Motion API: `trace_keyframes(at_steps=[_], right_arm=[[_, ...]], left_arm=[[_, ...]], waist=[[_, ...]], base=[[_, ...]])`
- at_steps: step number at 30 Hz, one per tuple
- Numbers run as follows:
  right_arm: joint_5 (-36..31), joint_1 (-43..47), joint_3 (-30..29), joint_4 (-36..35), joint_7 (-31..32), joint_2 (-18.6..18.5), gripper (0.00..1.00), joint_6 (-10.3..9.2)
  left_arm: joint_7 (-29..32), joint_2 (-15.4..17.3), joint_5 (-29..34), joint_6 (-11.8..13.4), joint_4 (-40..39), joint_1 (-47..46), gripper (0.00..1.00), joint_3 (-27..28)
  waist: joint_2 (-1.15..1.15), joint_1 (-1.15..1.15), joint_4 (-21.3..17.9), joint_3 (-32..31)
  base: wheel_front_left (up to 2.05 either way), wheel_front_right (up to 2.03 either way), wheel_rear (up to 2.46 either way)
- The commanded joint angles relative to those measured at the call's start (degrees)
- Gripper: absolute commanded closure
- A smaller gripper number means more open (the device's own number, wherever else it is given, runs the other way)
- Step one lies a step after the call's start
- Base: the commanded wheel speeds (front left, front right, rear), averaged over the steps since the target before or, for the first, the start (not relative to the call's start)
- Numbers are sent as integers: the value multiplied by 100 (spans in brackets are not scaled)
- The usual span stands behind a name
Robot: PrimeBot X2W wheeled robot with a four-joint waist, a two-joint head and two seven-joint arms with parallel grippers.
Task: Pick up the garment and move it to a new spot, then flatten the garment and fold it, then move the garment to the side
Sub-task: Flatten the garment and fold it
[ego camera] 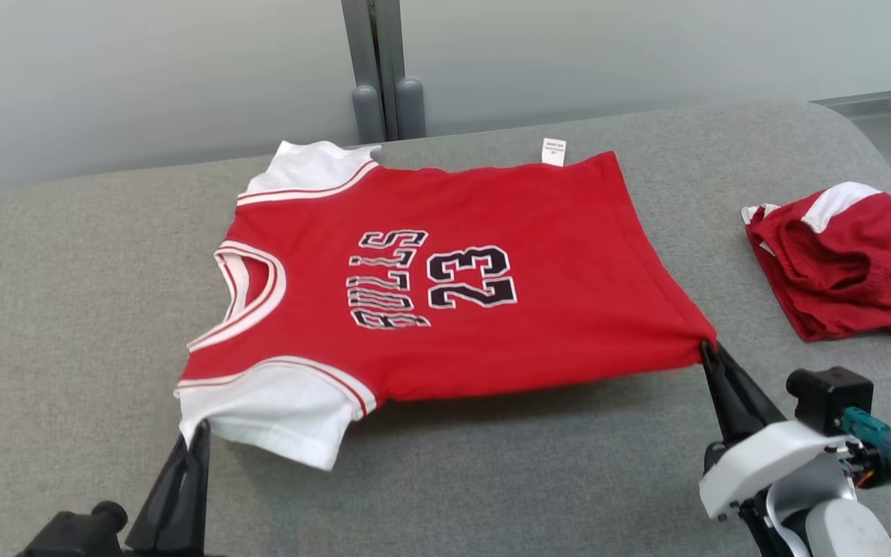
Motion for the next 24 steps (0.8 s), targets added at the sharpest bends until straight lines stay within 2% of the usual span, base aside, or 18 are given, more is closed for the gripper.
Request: trace_keyframes(at_steps=[1,8,18,24], right_arm=[[20,163,-11,-111,95,-21,100,-7],[68,336,110,-87,382,-20,100,-7],[-135,-62,296,789,528,-20,100,-7],[-22,-599,399,1395,858,-22,100,-7]], left_arm=[[71,38,-74,37,-49,132,100,-14],[137,-37,-219,-89,192,130,100,-168],[42,-103,-508,-432,1066,-394,100,-195],[57,-142,-561,-689,1665,-1188,100,-282]], waist=[[0,0,1,-24],[0,0,-40,-60],[0,0,-83,-115],[0,0,-96,-64]], base=[[0,0,0],[0,0,0],[0,0,0],[0,0,0]])
